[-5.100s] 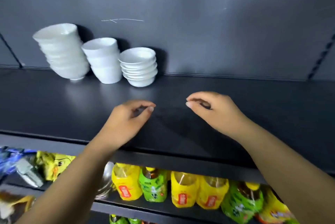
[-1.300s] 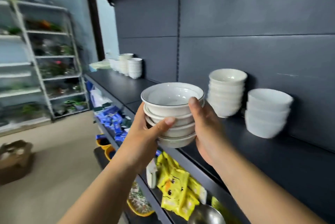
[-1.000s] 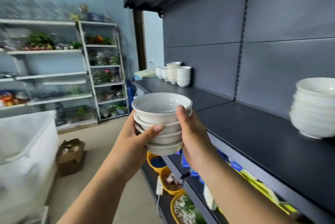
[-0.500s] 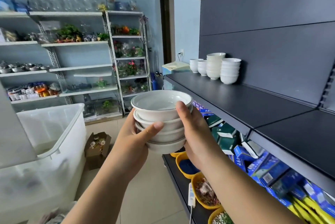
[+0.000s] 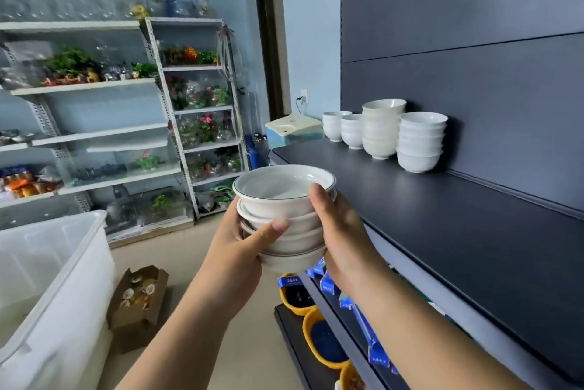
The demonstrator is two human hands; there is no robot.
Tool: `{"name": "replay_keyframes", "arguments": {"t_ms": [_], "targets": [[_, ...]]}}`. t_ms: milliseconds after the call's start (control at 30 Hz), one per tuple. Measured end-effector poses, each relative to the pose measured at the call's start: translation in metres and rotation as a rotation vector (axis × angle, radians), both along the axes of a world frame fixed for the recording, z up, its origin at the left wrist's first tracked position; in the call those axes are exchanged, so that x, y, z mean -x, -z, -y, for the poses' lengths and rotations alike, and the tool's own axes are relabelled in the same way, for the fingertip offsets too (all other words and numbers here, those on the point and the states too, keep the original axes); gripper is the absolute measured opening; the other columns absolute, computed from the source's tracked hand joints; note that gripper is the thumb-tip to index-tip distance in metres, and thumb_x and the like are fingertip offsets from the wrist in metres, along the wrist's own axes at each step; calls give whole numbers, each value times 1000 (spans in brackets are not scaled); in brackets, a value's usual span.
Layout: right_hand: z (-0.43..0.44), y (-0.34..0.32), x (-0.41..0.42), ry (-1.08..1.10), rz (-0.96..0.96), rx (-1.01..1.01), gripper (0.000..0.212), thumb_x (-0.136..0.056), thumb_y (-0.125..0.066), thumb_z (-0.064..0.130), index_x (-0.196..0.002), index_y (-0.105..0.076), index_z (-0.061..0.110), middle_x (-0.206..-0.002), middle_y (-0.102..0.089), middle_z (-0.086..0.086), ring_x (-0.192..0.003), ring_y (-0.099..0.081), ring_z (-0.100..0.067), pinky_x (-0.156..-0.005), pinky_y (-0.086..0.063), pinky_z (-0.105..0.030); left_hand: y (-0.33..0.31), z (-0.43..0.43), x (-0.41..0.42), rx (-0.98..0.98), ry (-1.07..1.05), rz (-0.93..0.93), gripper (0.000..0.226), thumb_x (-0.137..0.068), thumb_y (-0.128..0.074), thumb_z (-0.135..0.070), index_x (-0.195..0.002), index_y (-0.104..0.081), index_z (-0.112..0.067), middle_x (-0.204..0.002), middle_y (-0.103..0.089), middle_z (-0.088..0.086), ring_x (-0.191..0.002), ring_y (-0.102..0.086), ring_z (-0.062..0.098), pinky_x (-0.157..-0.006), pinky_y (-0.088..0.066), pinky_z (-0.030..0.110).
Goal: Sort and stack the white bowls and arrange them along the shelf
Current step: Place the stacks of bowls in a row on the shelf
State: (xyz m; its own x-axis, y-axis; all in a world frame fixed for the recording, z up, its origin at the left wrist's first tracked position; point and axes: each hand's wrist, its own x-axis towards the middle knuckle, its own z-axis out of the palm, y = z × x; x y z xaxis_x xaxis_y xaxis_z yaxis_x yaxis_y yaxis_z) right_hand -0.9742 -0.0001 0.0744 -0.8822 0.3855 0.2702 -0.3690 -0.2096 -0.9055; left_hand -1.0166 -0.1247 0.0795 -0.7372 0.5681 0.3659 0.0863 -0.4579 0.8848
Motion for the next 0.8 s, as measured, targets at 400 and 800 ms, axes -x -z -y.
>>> {"name": "replay_keyframes", "arguments": {"t_ms": [400, 800], "targets": [[-98, -2, 101, 435, -21, 46, 51, -63, -74, 54, -97, -61, 19, -97, -71, 2, -90, -67, -9, -80, -54, -26, 12, -132, 148, -18, 377, -16, 95, -48, -89, -34, -127, -46, -3, -120, -63, 16, -111, -60, 28, -85, -53, 30], [-174, 10, 127, 888, -35, 58, 46, -67, -63, 55, -99, -61, 22, -100, -71, 3, -95, -66, -9, -85, -51, -24, 23, -265, 212, 81, 850, -76, 76, -63, -75, -23, -131, -44, -11, -124, -62, 8, -117, -57, 21, -95, -48, 29]]}}
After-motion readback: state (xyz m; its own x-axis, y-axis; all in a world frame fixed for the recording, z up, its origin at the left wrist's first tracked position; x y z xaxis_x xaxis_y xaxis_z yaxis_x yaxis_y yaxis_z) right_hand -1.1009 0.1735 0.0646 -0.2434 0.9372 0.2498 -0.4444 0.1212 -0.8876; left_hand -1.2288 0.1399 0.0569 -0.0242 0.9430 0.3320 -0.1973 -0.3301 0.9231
